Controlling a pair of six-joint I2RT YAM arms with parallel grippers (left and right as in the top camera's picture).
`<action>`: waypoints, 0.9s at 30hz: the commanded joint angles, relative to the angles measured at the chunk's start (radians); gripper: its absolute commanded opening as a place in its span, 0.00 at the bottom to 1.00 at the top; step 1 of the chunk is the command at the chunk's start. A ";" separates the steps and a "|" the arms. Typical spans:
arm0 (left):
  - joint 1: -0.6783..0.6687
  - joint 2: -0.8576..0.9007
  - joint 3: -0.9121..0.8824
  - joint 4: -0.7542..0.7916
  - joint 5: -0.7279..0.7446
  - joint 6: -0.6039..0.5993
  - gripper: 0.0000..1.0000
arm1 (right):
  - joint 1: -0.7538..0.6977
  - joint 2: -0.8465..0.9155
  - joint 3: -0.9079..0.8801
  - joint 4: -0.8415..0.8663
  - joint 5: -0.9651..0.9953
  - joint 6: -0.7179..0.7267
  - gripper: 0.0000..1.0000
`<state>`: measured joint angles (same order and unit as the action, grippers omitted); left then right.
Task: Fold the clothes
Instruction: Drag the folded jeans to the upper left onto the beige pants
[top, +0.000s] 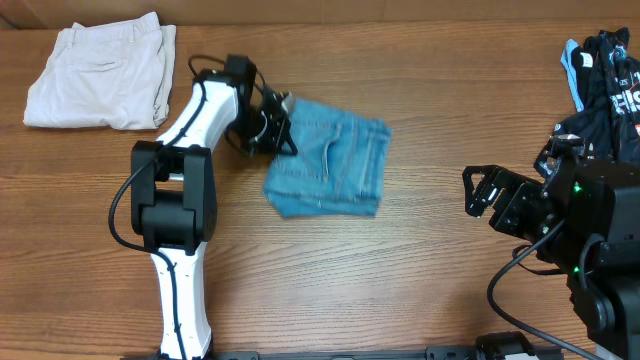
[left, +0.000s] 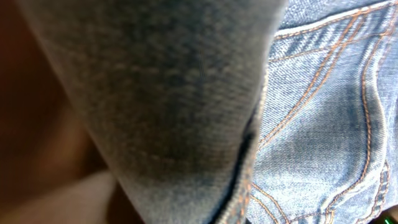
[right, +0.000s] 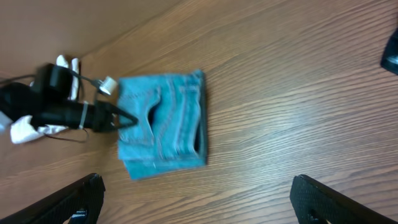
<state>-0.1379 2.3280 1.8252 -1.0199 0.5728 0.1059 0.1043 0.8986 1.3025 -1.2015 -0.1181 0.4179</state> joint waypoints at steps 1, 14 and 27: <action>0.045 0.015 0.109 0.060 -0.113 -0.085 0.04 | -0.006 0.010 0.024 0.001 0.036 -0.008 1.00; 0.193 0.015 0.149 0.373 -0.165 -0.199 0.04 | -0.006 0.106 0.024 -0.024 0.036 -0.007 1.00; 0.356 0.015 0.268 0.441 -0.165 -0.306 0.04 | -0.006 0.185 0.025 -0.024 0.035 -0.006 1.00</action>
<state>0.1776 2.3550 2.0087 -0.6037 0.4076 -0.1558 0.1043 1.0809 1.3025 -1.2270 -0.0959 0.4175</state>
